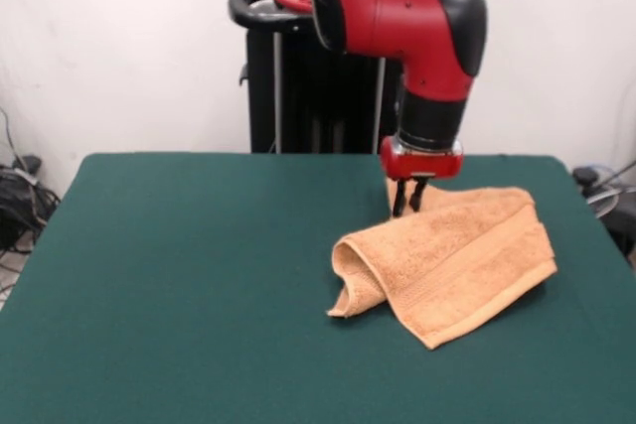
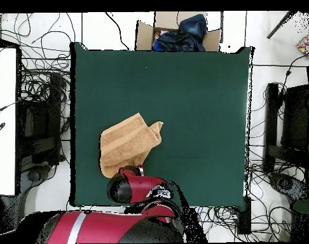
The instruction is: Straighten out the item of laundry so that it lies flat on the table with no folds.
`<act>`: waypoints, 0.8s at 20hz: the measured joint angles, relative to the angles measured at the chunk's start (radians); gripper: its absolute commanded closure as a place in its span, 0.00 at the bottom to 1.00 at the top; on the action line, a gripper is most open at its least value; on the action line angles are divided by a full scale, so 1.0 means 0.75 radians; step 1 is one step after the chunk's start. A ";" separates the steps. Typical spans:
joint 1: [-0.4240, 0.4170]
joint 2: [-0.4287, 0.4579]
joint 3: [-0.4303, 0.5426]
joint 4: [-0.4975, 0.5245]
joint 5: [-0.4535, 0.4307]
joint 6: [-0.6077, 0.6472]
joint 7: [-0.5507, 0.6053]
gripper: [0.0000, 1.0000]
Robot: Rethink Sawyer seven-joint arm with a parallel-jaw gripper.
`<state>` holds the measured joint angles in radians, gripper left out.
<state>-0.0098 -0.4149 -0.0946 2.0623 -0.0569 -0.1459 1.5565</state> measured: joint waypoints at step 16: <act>0.012 -0.262 -0.439 -0.010 -0.097 0.197 0.000 1.00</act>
<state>-0.0011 -0.6116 -0.4240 2.0545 -0.1294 0.0016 1.5565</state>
